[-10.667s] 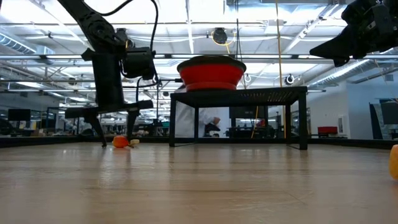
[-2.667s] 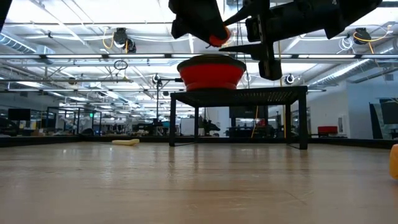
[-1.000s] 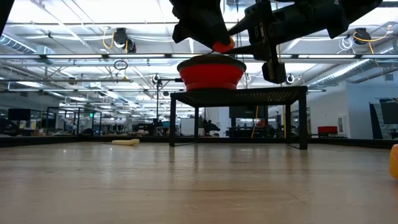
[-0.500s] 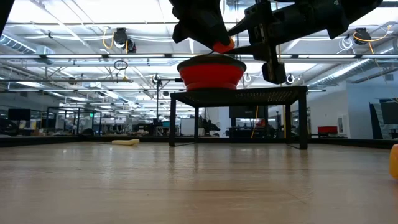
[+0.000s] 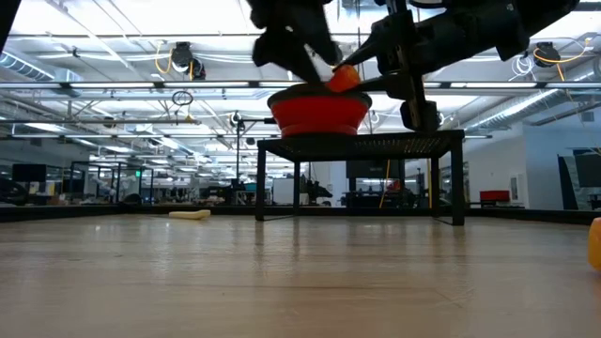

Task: Pick & Place Fruit
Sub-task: Put the top pear into the strainer bowl on the shelf

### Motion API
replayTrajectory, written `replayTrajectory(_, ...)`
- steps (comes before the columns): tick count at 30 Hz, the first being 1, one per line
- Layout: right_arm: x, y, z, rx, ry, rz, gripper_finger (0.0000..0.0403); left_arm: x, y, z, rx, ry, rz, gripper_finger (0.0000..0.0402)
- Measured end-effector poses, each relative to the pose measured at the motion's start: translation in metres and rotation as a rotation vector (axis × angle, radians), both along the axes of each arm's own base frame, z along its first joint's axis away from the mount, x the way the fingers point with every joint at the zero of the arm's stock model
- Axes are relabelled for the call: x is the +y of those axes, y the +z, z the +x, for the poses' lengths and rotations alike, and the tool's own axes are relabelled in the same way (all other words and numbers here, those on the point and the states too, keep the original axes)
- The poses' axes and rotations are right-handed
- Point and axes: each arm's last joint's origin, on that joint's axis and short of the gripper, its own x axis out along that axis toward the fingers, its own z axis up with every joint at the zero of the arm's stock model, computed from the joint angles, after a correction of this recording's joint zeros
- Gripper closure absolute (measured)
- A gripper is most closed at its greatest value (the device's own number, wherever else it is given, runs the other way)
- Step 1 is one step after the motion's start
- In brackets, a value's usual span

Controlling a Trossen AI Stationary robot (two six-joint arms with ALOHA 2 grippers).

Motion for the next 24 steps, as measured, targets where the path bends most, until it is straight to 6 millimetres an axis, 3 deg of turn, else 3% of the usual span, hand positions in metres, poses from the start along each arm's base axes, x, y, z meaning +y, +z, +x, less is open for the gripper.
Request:
replayTrajectory(12, 0.000, 0.000, -0.001, 0.005, 0.014, -0.010, 0.0319, 0.018, 0.017, -0.035, 0.151, 0.185, 0.028, 0.0147)
replayTrajectory(17, 0.000, 0.008, -0.005, -0.028, 0.037, -0.038, 0.0319, 0.012, 0.020, -0.039, 0.129, 0.211, 0.142, 0.0147)
replayTrajectory(24, -0.002, 0.024, -0.018, -0.042, 0.045, -0.092, 0.0319, 0.012, 0.019, -0.041, 0.109, 0.212, 0.145, 0.0147)
